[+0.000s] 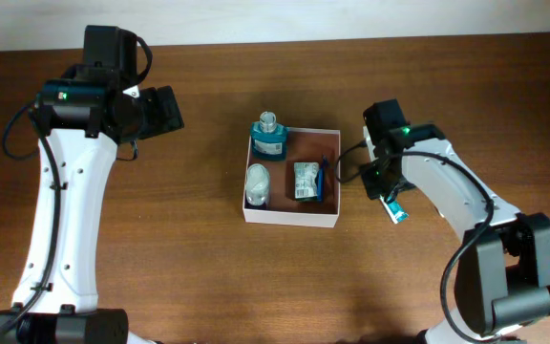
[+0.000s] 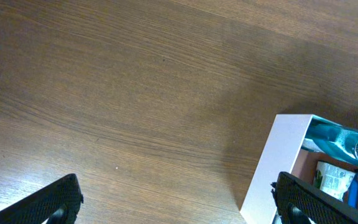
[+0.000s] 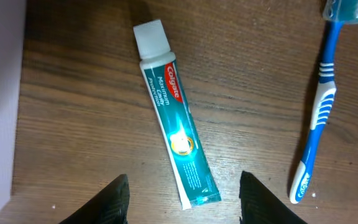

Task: Pack container
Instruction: 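Open right gripper and move it back over the toothpaste tube, then lower right gripper and close it on the Colgate toothpaste tube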

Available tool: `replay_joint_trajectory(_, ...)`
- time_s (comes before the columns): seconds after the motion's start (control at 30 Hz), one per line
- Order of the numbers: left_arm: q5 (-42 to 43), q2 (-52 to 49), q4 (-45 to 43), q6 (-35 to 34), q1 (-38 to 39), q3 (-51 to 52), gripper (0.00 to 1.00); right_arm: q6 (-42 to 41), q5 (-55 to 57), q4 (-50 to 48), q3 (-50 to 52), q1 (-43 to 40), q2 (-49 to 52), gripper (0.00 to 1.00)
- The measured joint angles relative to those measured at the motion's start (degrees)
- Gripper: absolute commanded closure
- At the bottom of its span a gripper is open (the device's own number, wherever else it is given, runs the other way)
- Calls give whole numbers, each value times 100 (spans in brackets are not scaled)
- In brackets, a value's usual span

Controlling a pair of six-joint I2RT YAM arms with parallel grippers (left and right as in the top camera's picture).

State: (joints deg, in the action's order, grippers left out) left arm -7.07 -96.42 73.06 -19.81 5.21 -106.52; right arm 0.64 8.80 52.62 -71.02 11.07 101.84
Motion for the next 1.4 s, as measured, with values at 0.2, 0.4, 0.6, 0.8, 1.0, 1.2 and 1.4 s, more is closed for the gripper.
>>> replay_joint_trajectory(0.2,0,0,-2,0,0,0,1,142,-94,-297,173,-181,0,51)
replay_joint_trajectory(0.4,-2,0,0,0,0,0,1,476,-483,-551,352,-310,0,51)
replay_joint_trajectory(0.6,-2,0,-2,0,0,0,1,754,-592,-741,435,-315,0,51)
replay_joint_trajectory(0.8,-2,0,0,0,0,0,1,951,-614,-1167,767,-317,0,51)
replay_joint_trajectory(1.0,0,0,0,0,0,0,1,1060,-632,-1602,1152,-317,0,56)
replay_joint_trajectory(1.2,-2,0,-2,0,0,0,1,1108,-632,-1628,1202,-317,0,59)
replay_joint_trajectory(1.4,-2,0,0,0,0,0,1,1119,-634,-1690,1202,-317,0,58)
